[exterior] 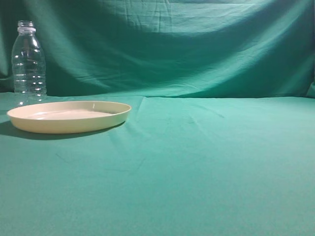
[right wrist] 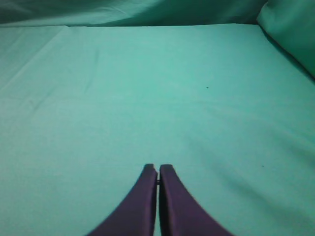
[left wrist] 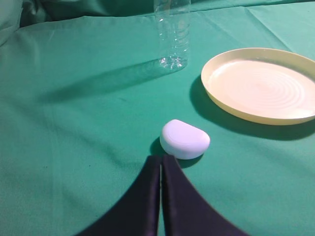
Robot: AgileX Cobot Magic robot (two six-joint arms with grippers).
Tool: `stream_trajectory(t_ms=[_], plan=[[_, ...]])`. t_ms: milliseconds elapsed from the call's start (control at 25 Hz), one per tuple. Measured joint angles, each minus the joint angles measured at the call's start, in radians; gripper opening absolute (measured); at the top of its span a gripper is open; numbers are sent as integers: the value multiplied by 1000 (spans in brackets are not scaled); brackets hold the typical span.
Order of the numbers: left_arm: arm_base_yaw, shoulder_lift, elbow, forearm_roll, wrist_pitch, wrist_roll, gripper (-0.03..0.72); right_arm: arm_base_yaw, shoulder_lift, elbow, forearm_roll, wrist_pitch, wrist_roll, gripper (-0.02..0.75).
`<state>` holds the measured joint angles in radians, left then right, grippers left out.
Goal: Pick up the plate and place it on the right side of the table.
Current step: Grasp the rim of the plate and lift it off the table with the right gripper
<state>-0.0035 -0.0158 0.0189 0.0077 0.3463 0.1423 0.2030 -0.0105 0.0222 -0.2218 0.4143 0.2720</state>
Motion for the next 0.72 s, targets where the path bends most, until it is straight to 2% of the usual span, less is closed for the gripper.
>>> stream_trajectory(t_ms=[640, 720], plan=[[0, 0, 0, 0, 0, 0, 0, 0, 0, 0, -5, -1, 6, 0], [0, 0, 0, 0, 0, 0, 0, 0, 0, 4, -22, -44, -12, 0]])
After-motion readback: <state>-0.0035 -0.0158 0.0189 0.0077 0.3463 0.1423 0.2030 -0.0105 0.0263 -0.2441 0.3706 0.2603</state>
